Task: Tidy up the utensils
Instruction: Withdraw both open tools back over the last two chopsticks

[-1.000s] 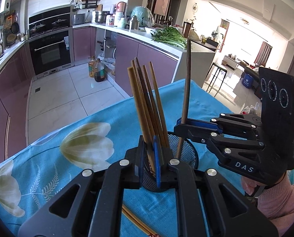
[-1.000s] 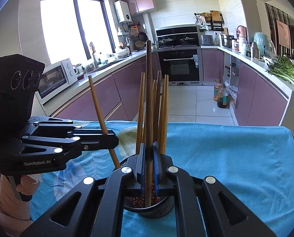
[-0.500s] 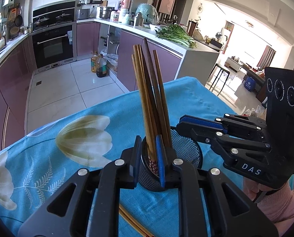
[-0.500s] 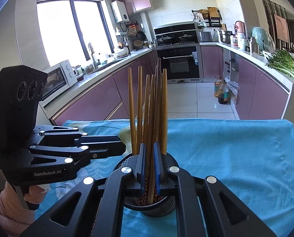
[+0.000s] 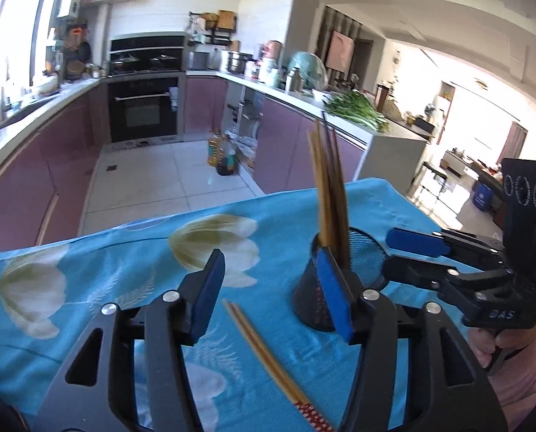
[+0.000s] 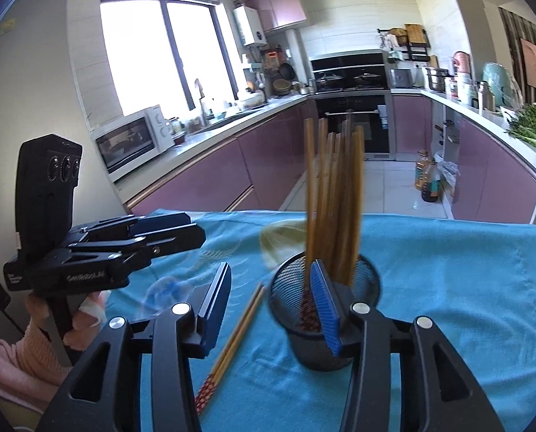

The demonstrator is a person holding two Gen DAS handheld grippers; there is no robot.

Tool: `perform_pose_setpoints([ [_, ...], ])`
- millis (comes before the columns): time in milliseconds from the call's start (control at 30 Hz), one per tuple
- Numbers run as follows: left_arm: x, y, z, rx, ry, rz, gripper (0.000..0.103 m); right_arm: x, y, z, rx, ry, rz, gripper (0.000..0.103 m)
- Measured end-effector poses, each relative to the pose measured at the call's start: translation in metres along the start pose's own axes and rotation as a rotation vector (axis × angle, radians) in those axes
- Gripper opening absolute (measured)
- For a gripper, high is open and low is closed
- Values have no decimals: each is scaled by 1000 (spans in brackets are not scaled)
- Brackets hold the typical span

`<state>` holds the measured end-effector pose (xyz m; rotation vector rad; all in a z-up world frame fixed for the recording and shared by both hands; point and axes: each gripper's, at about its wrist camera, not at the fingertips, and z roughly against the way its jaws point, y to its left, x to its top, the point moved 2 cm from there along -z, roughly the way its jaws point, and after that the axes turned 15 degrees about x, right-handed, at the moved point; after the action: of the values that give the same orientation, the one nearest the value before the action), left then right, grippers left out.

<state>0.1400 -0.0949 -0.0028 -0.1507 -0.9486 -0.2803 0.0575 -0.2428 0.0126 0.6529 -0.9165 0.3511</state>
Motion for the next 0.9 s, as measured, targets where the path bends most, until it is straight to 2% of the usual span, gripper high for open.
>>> perform_pose_setpoints([
  [67,-10,7,6,46,-13,-1,68,-6,6,-4,12,14,10,50],
  [233,-40,24,15,130,-11,8,83,-28,14,-24,29,72,8,57],
  [333,-57,28,16,165,8,13,85,-40,17,-39,10,133,1,58],
  [433,-71,32,14,178,36,26,85,-53,18,-51,28,181,-21,58],
  [600,-88,33,7,196,78,20,85,-64,19,-60,31,211,-57,58],
  [900,-103,31,-5,205,134,6,85,-84,17,-74,15,279,-81,49],
])
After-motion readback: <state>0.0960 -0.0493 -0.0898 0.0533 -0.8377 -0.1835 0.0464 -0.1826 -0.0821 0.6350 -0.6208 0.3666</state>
